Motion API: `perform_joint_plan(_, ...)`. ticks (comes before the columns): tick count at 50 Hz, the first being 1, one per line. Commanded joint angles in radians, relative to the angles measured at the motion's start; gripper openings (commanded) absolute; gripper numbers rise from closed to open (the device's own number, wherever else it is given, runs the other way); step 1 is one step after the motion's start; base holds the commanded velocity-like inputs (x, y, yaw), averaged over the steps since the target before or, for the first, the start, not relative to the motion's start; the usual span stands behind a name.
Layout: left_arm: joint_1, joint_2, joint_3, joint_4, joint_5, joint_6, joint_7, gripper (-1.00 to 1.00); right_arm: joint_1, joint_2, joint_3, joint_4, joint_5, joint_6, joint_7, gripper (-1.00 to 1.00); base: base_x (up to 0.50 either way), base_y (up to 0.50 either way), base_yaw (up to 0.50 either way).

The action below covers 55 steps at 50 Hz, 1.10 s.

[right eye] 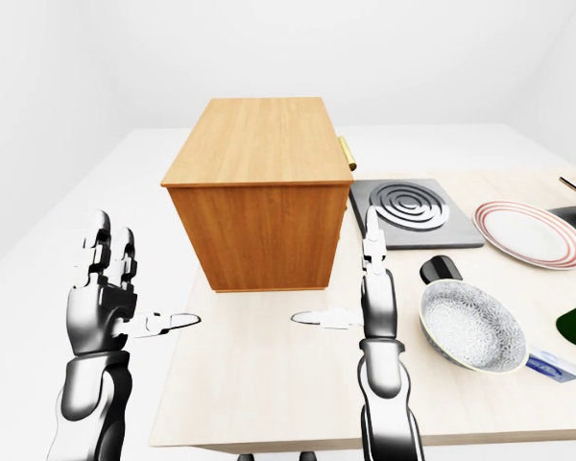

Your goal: Put the bowl on the top of the cabinet.

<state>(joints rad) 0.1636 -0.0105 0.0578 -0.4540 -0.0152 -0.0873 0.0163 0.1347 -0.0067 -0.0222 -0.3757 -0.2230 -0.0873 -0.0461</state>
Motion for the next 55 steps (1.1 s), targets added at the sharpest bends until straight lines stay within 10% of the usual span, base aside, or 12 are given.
perform_joint_plan(1, -0.001, 0.000, 0.000, -0.002, 0.000, 0.000, -0.001, 1.00, -0.003, -0.001, 0.000, 0.006, 0.000, 0.000, 0.000, 1.00, 0.08, 0.00, 0.00)
perform_joint_plan(39, -0.005, -0.001, 0.006, 0.023, 0.002, 0.000, 0.006, 1.00, -0.030, -0.013, -0.063, -0.085, -0.137, 0.000, -0.054, 1.00, 0.04, 0.00, 0.00)
perform_joint_plan(48, -0.008, -0.001, 0.008, 0.016, 0.004, 0.000, 0.020, 1.00, -0.043, -0.041, -0.138, -0.201, -0.258, 0.000, 0.043, 1.00, 0.00, 0.00, 0.00)
perform_joint_plan(52, -0.016, -0.001, 0.010, 0.031, 0.007, 0.000, 0.027, 1.00, -0.065, -0.084, -0.215, -0.243, -0.269, 0.078, 0.146, 1.00, 0.00, 0.00, 0.00)
perform_joint_plan(55, -0.018, -0.001, 0.010, 0.036, 0.007, 0.000, 0.031, 1.00, -0.051, -0.112, -0.279, -0.235, -0.316, 0.042, 0.192, 1.00, 0.00, 0.00, 0.00)
